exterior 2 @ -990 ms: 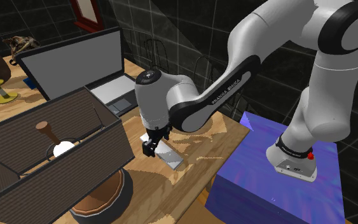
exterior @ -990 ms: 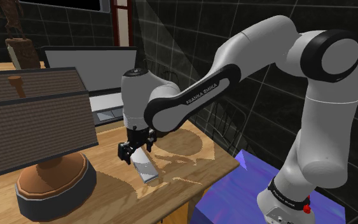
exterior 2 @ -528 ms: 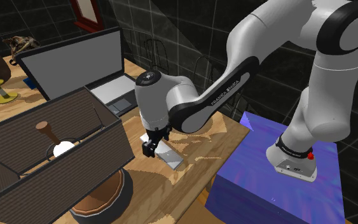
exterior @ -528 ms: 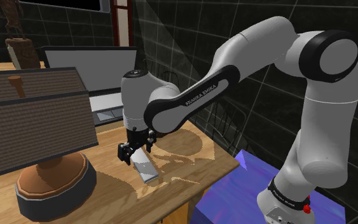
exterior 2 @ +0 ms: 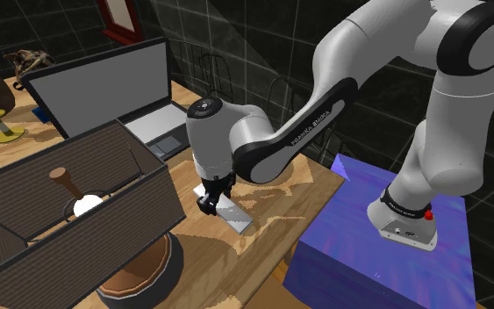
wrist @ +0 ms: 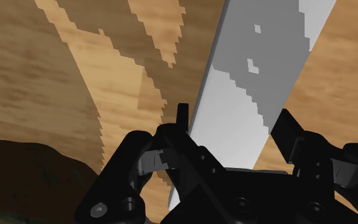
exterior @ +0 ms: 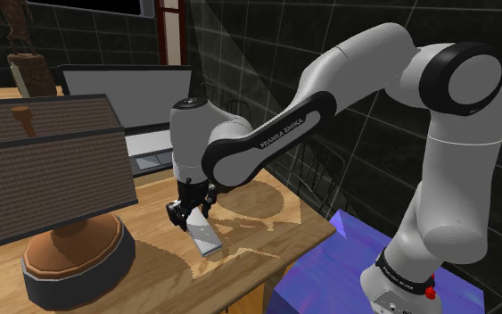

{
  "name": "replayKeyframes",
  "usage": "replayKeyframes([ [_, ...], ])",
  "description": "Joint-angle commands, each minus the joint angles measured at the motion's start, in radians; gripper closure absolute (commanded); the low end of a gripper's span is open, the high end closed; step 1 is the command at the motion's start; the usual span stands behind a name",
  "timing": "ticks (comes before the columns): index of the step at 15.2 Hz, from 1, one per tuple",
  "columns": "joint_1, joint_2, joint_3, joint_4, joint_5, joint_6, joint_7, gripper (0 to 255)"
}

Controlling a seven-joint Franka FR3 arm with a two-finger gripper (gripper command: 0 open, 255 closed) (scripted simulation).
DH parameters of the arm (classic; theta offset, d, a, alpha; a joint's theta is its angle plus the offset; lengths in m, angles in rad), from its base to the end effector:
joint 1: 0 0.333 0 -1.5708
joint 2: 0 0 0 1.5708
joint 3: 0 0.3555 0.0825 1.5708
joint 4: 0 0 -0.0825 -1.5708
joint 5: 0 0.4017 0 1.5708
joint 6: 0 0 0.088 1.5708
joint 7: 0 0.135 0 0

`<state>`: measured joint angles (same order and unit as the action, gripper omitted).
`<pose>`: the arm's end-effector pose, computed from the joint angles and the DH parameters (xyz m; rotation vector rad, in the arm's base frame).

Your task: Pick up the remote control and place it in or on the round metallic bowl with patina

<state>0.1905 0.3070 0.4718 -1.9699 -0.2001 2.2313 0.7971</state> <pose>0.5086 0.3686 0.3295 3.1231 -0.0461 0.0140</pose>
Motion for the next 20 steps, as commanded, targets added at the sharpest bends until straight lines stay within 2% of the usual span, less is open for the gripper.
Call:
replayKeyframes([
  [1, 0.0, 0.0, 0.0, 0.0, 0.0, 0.0, 0.0, 255],
  [20, -0.019, -0.112, 0.024, 0.112, 0.075, -0.209, -0.053, 255],
])
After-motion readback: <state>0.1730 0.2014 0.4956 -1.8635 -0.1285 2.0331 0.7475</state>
